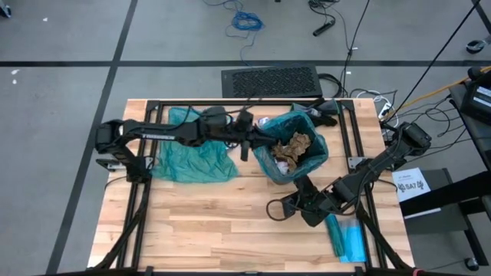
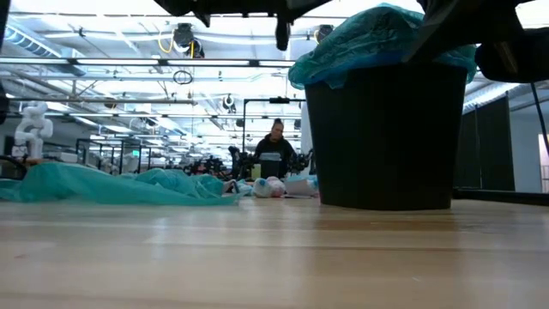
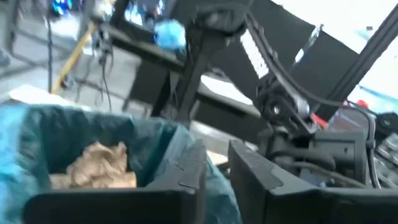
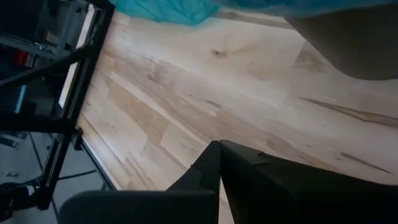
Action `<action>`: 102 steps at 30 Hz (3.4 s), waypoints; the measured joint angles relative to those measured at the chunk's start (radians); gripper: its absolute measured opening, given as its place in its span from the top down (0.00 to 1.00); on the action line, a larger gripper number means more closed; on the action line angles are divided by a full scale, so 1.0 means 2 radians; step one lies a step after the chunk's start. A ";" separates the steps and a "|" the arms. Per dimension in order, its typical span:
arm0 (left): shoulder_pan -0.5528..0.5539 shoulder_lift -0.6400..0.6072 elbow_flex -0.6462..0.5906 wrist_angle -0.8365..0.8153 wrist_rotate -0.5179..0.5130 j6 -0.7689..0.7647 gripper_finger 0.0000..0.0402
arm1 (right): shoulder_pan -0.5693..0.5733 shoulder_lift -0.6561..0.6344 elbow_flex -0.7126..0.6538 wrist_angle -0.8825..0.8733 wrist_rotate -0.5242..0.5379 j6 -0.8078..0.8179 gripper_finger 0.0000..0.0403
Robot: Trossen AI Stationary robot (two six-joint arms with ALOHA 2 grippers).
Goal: Place trash/remove bag and relplace
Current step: Put the blue trash bag into the trash bin
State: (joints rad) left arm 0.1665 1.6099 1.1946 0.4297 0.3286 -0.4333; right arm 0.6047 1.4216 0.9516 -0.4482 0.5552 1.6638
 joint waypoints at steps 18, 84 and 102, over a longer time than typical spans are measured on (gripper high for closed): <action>0.059 0.012 0.234 -0.514 -0.169 0.208 0.76 | -0.002 0.000 0.000 -0.002 0.040 -0.004 1.00; 0.208 0.200 0.235 -0.719 -0.124 0.135 1.00 | -0.024 0.000 0.000 0.013 0.038 -0.028 1.00; 0.147 -0.012 0.236 -0.572 -0.090 0.062 1.00 | -0.024 0.000 0.000 0.010 0.038 -0.070 1.00</action>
State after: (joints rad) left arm 0.4615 1.5857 1.6665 -0.7146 0.1481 -0.3100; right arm 0.5560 1.4220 0.9512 -0.4280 0.6308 1.5230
